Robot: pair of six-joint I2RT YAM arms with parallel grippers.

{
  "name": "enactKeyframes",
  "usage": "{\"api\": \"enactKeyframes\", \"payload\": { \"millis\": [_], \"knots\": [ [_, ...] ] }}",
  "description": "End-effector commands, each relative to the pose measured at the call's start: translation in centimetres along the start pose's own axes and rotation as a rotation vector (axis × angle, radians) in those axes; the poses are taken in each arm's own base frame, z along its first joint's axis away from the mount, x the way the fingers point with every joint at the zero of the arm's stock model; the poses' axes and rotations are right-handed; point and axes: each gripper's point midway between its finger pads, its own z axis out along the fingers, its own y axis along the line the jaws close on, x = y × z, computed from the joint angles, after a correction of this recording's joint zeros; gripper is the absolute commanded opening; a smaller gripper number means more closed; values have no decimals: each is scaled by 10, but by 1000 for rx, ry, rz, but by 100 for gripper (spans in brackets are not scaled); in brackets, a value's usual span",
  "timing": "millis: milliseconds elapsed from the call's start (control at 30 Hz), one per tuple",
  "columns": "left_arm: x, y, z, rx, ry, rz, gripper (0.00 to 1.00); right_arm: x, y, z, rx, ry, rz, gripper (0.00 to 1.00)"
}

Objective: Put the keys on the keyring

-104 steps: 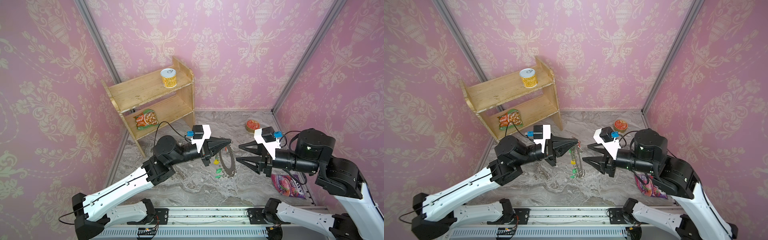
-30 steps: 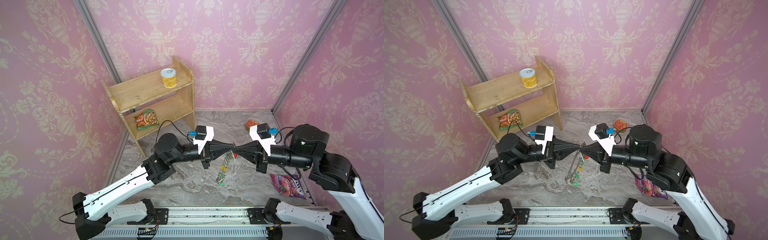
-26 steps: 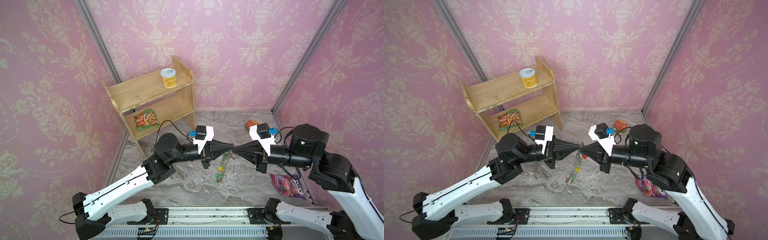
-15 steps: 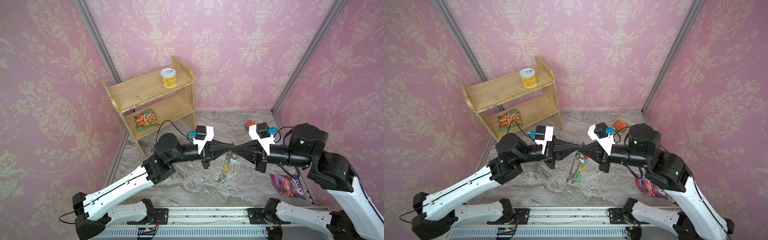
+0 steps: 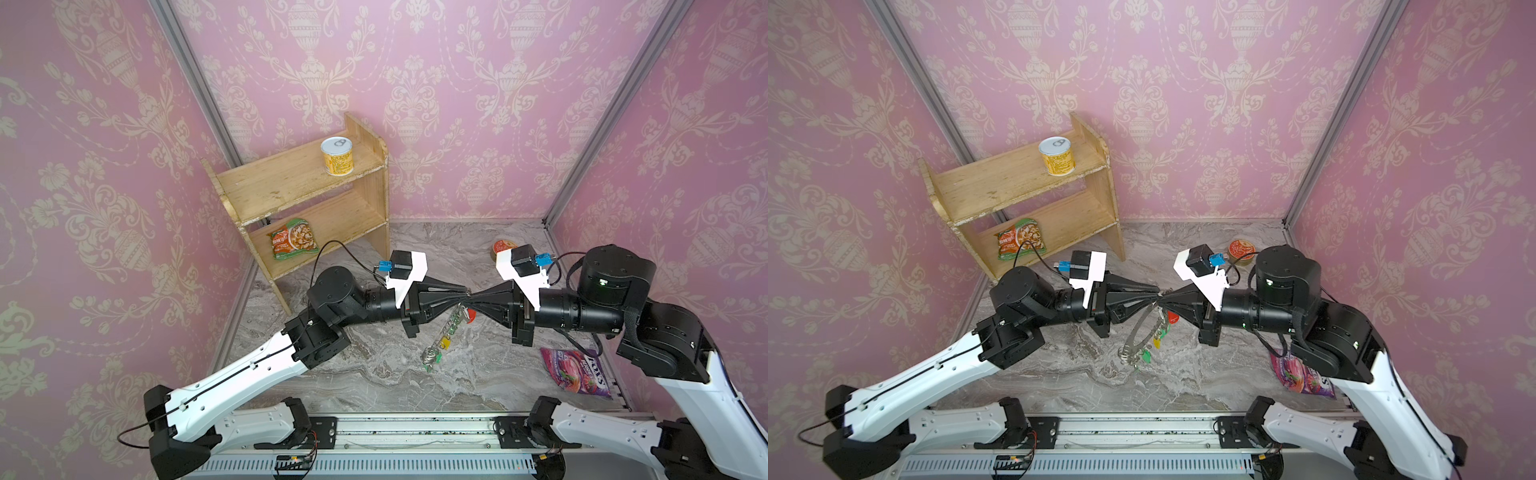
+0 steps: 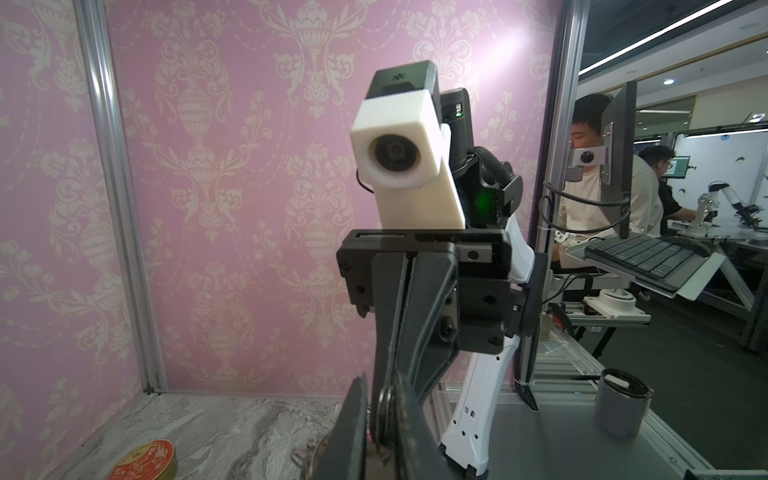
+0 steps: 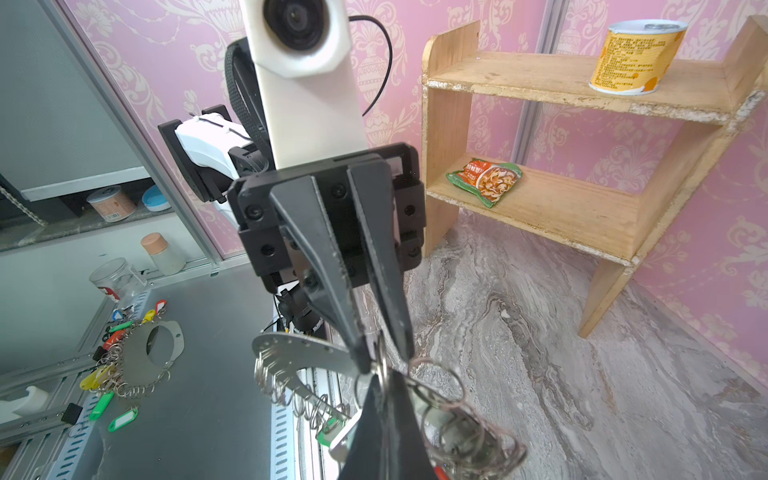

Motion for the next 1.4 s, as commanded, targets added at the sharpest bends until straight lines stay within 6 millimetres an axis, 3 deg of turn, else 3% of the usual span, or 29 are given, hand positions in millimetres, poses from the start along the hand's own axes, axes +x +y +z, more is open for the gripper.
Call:
{"api": "enactKeyframes", "payload": {
  "millis": [0,133,233,433,767,1367],
  "knots": [
    [-16,1,-10,-44,-5,6,32,-2,0,-6,12,24,-27,0],
    [-7,5,-17,-97,89,6,46,6,-3,-8,32,87,-20,0],
    [7,9,-20,-120,196,-9,51,11,-4,-5,30,125,-12,0],
    [28,5,-17,-81,355,-58,52,14,-8,-1,34,178,-9,0],
    [36,2,-9,-35,406,-73,40,12,-8,6,14,198,-3,0],
    [22,-2,-6,-14,348,-64,15,14,-7,9,-1,202,1,0]
  ]
}}
